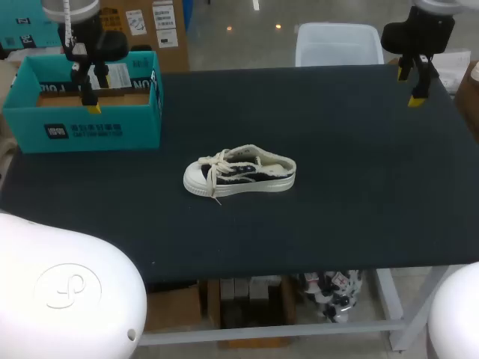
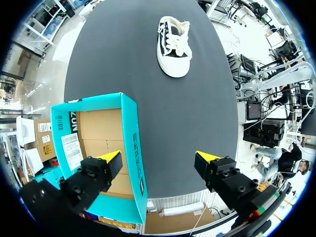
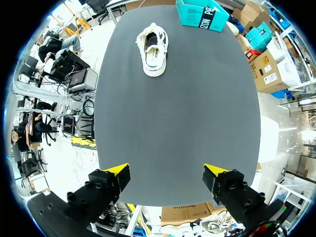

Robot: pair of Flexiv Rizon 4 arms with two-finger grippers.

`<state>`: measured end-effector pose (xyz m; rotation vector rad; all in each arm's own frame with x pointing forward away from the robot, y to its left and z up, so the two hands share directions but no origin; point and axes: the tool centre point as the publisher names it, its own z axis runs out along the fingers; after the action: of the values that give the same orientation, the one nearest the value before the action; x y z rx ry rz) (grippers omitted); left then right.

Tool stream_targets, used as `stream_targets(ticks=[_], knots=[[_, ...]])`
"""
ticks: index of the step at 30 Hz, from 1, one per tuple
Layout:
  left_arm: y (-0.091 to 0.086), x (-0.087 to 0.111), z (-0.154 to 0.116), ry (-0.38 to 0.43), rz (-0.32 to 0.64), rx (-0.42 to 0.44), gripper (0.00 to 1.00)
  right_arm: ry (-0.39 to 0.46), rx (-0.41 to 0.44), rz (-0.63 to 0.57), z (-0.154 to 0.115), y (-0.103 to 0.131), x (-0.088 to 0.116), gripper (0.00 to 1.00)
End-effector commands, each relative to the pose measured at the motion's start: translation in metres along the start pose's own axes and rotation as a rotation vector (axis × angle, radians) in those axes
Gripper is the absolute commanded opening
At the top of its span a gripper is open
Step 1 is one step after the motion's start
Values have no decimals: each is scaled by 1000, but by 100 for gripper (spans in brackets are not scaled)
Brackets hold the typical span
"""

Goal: Open the shoe tongue, take the insole out of the shoe, put the insole back into the shoe, and pack the shoe into the shoebox

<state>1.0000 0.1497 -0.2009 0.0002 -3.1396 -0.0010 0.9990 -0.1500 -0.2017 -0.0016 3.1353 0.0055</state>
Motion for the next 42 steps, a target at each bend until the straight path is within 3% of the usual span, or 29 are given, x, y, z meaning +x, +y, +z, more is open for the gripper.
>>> stream_targets(ticks=[1, 32, 38, 40, 42], knots=[[0, 0, 0, 0, 0, 0, 100, 3, 2, 1, -1, 0, 0, 100], [-3, 1, -1, -15, 16, 6, 100, 8, 0, 5, -1, 2, -1, 100], [-17, 7, -1, -32, 45, 51, 100, 26, -66, 38, 8, 20, -1, 100], [-22, 9, 0, -25, 51, 69, 100, 24, -150, 61, 11, 26, 0, 100], [-29, 11, 0, -23, 50, 72, 100, 20, -178, 86, 18, 36, 2, 100]])
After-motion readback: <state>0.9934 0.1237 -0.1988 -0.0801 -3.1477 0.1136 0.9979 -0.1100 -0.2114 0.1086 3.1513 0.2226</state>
